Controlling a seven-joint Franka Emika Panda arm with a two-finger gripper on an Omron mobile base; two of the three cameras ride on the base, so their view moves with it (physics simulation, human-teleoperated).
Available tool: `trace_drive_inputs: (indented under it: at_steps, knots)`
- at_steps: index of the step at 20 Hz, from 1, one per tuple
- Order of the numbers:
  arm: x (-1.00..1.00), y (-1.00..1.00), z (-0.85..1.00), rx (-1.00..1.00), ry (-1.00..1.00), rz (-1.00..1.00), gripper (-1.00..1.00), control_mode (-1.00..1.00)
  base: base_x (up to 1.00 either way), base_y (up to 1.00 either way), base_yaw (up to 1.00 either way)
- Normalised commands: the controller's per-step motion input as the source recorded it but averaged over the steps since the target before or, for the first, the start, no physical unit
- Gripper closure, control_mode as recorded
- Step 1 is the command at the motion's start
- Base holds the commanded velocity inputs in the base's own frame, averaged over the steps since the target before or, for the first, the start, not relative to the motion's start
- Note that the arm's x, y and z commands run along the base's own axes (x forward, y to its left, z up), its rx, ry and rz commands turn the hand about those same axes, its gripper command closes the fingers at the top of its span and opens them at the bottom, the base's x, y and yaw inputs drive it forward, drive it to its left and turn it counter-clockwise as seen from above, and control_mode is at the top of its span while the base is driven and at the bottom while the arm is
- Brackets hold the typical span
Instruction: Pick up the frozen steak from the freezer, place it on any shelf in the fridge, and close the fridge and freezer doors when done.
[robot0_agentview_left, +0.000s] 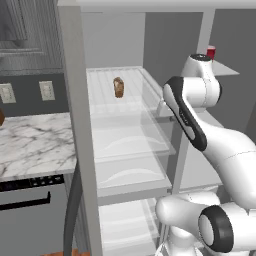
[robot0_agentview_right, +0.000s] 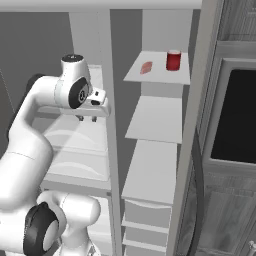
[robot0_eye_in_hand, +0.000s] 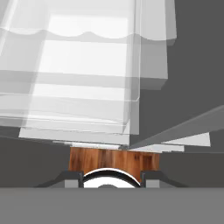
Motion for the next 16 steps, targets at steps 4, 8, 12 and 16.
trace_drive_inputs:
  at_steps: [4, 8, 12, 16]
  knots:
    - [-0.09, 0.0, 0.0, 0.0, 0.0, 0.0, -1.0, -1.0, 0.0, 0.0, 0.0]
    - [-0.41, 0.14, 0.0, 0.0, -0.14, 0.0, -1.0, -1.0, 0.0, 0.0, 0.0]
    - [-0.62, 0.38, 0.03, 0.0, -0.36, 0.0, -1.0, -1.0, 0.0, 0.0, 0.0]
    - [-0.52, 0.12, 0.12, 0.0, -0.44, 0.0, -1.0, -1.0, 0.0, 0.0, 0.0]
